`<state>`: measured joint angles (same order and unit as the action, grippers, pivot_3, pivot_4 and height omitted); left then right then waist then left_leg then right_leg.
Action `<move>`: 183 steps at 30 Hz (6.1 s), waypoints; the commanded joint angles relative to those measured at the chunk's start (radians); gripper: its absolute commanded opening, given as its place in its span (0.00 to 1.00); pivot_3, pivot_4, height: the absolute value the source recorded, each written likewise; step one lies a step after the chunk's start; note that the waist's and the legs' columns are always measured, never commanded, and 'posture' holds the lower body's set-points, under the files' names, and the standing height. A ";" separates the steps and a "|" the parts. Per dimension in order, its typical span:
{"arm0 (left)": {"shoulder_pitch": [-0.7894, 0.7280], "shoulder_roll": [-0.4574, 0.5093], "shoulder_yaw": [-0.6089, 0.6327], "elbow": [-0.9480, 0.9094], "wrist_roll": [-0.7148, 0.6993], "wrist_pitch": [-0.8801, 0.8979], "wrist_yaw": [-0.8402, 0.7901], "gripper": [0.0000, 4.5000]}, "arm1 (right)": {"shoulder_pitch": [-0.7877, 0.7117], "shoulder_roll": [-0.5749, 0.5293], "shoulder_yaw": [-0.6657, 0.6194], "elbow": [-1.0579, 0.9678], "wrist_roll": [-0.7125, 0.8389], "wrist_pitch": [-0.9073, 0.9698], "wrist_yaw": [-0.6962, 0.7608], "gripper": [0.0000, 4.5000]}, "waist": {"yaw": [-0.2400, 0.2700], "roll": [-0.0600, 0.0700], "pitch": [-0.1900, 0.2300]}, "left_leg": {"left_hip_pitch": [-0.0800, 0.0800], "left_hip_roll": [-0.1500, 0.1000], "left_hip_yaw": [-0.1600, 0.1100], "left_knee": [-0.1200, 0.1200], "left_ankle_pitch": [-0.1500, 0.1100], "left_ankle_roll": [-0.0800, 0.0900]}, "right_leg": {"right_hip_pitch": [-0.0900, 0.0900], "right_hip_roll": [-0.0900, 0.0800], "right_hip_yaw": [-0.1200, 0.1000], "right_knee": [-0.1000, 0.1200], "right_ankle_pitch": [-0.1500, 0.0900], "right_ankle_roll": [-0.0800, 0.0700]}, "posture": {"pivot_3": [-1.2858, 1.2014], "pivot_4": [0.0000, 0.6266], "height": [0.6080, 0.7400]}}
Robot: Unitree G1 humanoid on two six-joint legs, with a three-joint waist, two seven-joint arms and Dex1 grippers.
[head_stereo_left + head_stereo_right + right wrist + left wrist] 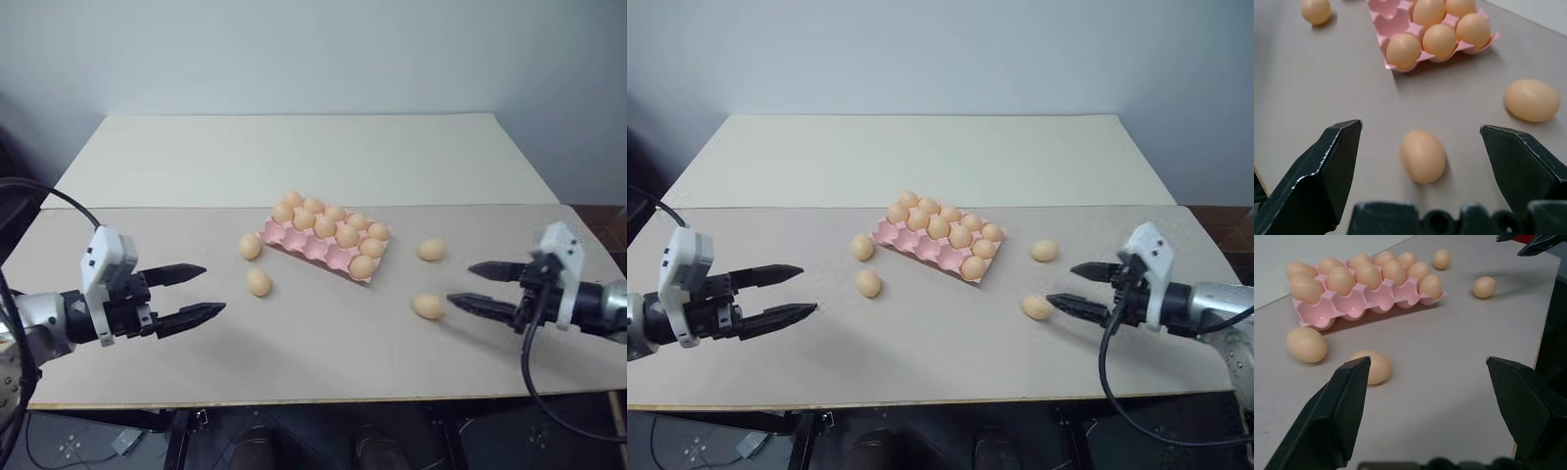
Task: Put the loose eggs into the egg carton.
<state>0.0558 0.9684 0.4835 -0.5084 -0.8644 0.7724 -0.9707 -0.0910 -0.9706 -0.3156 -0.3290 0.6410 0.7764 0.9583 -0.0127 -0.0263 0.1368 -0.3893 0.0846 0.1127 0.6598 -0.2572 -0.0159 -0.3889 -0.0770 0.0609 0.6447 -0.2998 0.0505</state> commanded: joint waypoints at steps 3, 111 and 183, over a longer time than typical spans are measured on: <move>-0.008 0.005 -0.031 -0.035 0.022 -0.029 -0.001 0.92 | 0.017 -0.011 0.048 -0.061 -0.029 -0.001 -0.023 1.00 | 0.001 0.000 0.000 | 0.000 0.000 0.000 0.000 0.000 0.000 | 0.000 0.000 0.000 -0.001 0.000 0.000 | 0.52 0.24 1.00; -0.024 -0.140 -0.097 -0.112 0.035 -0.063 0.198 0.93 | -0.524 0.500 0.516 0.159 -0.484 -0.151 -0.273 1.00 | -0.002 0.000 0.000 | -0.006 0.000 0.000 0.002 0.001 -0.001 | -0.006 0.000 -0.001 0.002 0.000 0.000 | 0.52 0.24 1.00; -0.155 -0.149 -0.200 -0.006 0.089 -0.081 0.098 0.93 | -0.638 0.455 0.172 0.390 -0.397 0.332 -0.784 1.00 | -0.002 0.000 0.000 | -0.008 0.000 0.000 0.001 0.001 -0.001 | -0.007 0.000 0.000 0.001 0.000 0.000 | 0.52 0.24 1.00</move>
<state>-0.1026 0.8186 0.2583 -0.4774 -0.7542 0.6978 -0.8757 -0.7036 -0.5150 -0.1291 0.0647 0.2568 1.1258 0.1930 -0.0146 -0.0261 0.1365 -0.3978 0.0845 0.1123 0.6608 -0.2565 -0.0170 -0.3973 -0.0768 0.0604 0.6463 -0.2998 0.0506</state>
